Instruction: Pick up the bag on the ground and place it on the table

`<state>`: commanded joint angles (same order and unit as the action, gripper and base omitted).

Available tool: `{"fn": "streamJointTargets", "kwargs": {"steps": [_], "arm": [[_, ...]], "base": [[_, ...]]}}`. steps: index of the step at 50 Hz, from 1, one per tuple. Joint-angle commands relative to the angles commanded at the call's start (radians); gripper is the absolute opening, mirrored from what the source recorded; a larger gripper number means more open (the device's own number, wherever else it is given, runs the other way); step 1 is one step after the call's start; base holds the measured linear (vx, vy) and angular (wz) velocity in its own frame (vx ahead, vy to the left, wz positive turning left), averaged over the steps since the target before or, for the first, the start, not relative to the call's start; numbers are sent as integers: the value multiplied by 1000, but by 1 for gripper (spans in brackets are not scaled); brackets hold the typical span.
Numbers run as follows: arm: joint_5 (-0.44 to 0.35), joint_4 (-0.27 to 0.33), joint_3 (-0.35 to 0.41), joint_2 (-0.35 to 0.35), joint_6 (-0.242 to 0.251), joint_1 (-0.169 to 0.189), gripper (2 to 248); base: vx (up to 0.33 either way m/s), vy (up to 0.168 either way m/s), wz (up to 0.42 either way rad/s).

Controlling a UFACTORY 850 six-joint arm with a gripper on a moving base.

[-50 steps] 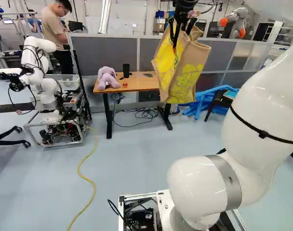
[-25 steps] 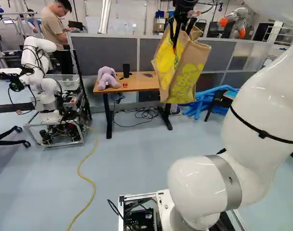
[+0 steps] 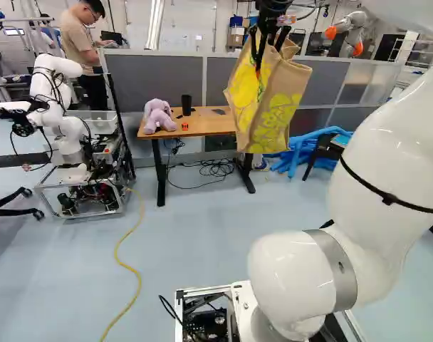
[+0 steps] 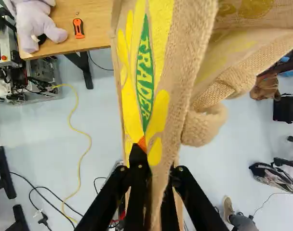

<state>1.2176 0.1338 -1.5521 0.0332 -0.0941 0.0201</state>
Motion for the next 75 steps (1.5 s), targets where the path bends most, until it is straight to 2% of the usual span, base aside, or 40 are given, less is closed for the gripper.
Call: {"fn": "streamJointTargets", "kwargs": {"steps": [75], "arm": [[0, 0, 0, 0, 0, 0, 34]], "base": [[112, 2, -5]]}}
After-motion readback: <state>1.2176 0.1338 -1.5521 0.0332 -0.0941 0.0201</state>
